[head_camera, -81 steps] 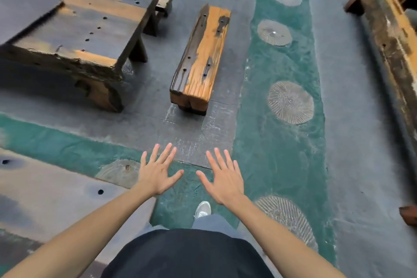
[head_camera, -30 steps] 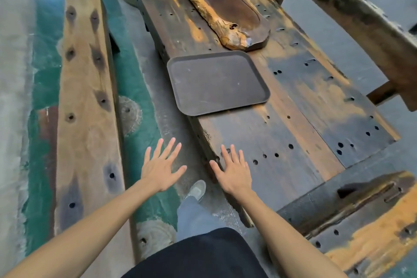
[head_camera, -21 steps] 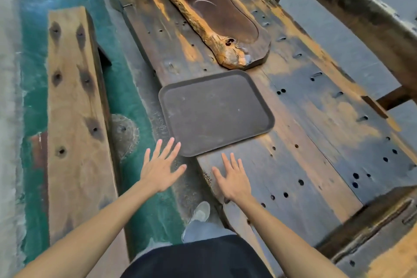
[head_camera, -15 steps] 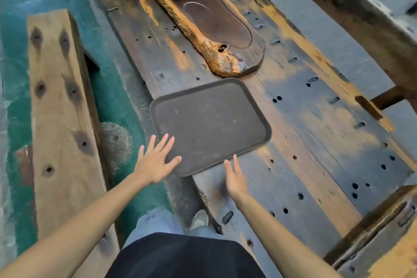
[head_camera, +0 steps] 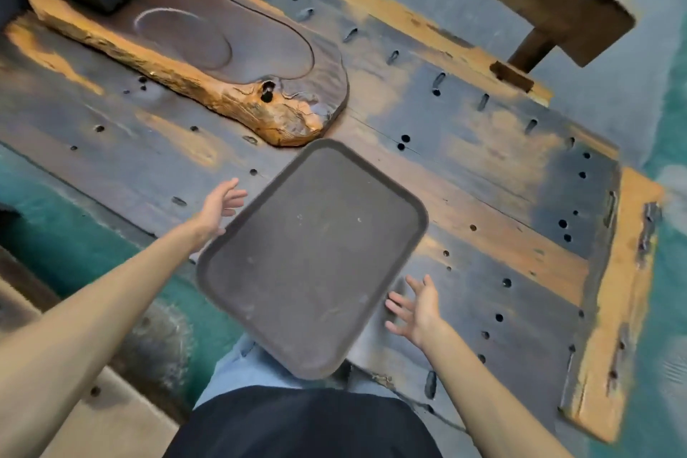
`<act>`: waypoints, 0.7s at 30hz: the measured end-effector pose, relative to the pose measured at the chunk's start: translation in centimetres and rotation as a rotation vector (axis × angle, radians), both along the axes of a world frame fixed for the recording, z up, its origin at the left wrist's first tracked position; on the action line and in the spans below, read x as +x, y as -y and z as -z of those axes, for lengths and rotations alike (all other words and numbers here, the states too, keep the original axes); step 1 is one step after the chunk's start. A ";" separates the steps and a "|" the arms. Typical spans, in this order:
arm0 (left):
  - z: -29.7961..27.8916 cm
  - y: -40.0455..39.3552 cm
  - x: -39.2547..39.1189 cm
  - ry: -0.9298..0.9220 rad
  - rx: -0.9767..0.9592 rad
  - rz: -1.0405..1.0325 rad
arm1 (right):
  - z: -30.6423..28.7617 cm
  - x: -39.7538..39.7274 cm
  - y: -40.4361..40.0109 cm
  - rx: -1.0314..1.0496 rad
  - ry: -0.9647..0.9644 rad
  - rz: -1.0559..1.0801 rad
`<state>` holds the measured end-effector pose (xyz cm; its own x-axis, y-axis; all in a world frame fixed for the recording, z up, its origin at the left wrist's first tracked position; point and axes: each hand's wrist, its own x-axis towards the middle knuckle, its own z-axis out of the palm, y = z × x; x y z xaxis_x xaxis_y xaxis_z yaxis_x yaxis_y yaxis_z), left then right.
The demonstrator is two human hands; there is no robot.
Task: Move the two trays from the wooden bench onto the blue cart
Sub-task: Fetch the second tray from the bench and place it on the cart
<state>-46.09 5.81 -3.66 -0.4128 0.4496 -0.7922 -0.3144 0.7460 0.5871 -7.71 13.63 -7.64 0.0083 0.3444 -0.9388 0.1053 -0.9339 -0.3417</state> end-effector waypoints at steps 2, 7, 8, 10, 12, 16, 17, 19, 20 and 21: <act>1.2 -1.0 -1.8 0.028 -0.029 0.093 | 0.3 -1.0 0.4 -0.006 -0.004 0.076; 3.2 -2.5 -4.5 0.173 -0.089 0.234 | 1.2 -2.7 1.2 0.025 0.033 0.231; 3.6 -2.7 -5.0 0.197 -0.087 0.234 | 1.3 -2.7 1.4 0.029 0.035 0.256; 4.5 -3.1 -5.9 0.245 -0.077 0.221 | 1.5 -2.9 1.7 0.040 0.027 0.300; 4.9 -3.5 -6.5 0.278 -0.080 0.246 | 1.5 -3.0 1.9 0.045 0.012 0.331; 4.8 -4.2 -6.4 0.292 -0.123 0.329 | 1.1 -2.9 2.2 0.029 -0.007 0.375; 4.7 -4.3 -6.4 0.293 -0.131 0.343 | 0.9 -2.8 2.3 0.024 -0.007 0.384; 4.6 -4.5 -6.4 0.301 -0.140 0.365 | 0.5 -2.5 2.6 0.020 -0.007 0.393; 4.5 -4.5 -6.5 0.304 -0.142 0.373 | 0.3 -2.4 2.8 0.020 -0.006 0.396; 4.4 -4.5 -6.5 0.306 -0.144 0.379 | 0.1 -2.2 2.9 0.020 -0.003 0.400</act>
<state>-52.57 10.36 -8.04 0.0191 0.4003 -0.9162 -0.1473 0.9075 0.3935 -9.88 10.73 -7.78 0.1427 0.3325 -0.9323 -0.2661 -0.8943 -0.3597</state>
